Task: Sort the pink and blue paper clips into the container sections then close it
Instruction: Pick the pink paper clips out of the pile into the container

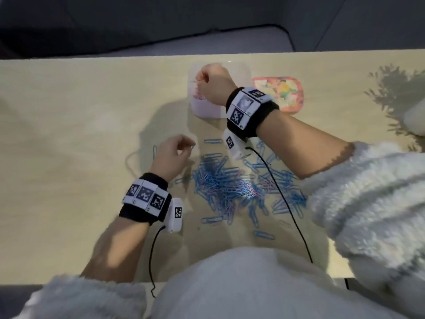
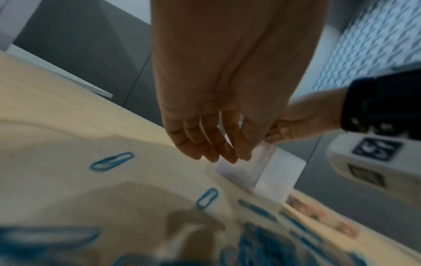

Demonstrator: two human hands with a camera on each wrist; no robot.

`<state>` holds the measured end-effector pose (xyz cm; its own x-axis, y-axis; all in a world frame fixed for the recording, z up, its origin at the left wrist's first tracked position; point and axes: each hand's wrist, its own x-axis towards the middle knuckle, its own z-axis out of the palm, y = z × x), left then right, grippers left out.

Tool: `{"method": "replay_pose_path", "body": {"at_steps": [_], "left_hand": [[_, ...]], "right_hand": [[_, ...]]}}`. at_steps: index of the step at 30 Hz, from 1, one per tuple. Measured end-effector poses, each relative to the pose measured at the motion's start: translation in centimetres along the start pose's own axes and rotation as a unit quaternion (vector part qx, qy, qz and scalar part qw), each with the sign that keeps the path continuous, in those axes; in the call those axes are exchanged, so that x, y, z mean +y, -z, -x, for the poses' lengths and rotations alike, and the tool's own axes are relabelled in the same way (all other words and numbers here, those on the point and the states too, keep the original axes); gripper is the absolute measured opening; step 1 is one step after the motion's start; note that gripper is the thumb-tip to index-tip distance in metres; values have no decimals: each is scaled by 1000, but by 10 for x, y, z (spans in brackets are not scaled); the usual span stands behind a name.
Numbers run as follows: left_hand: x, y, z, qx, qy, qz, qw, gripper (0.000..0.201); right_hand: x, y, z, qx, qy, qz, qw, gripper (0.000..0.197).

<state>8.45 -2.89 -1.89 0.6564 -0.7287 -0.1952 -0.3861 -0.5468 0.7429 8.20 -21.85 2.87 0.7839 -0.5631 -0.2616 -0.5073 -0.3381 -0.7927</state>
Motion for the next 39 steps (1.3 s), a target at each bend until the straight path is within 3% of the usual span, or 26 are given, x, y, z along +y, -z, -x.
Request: {"method": "replay_pose_path", "body": {"at_steps": [4,8,10,12,15,21,25,28,33,39], "left_hand": [[-4,-14,17,-75,12,-74,994,9],[-2,-29,24,-110,13,-154,982,18],[-3,-36,26,-113,22,-157,981,18],[-2,-41,28,-102,23,-143,984,17],[3,-47,29,-101,14,-146,984,16],[-1,-40,31,-100,-6,-207,973,25],[-11,-34,31,-74,-27,-194,978,19],[-11,-37,33,-95,-58,-192,975,24],[-2,-42,27,-91,-83,-236,964,19],[5,-39,14,-50,-70,-258,962,19]], "right_hand": [[4,-3,12,2,46,135,990,35],[14,7,53,56,121,88,987,30],[37,2,83,-5,124,100,987,22],[67,-9,112,-110,104,165,975,17],[102,-23,141,-192,101,219,951,27],[131,-10,156,-107,89,258,956,21],[136,15,146,-43,49,212,975,16],[128,24,127,25,18,197,980,16],[122,11,105,7,-61,207,976,5],[125,7,102,-4,-87,175,981,10]]}}
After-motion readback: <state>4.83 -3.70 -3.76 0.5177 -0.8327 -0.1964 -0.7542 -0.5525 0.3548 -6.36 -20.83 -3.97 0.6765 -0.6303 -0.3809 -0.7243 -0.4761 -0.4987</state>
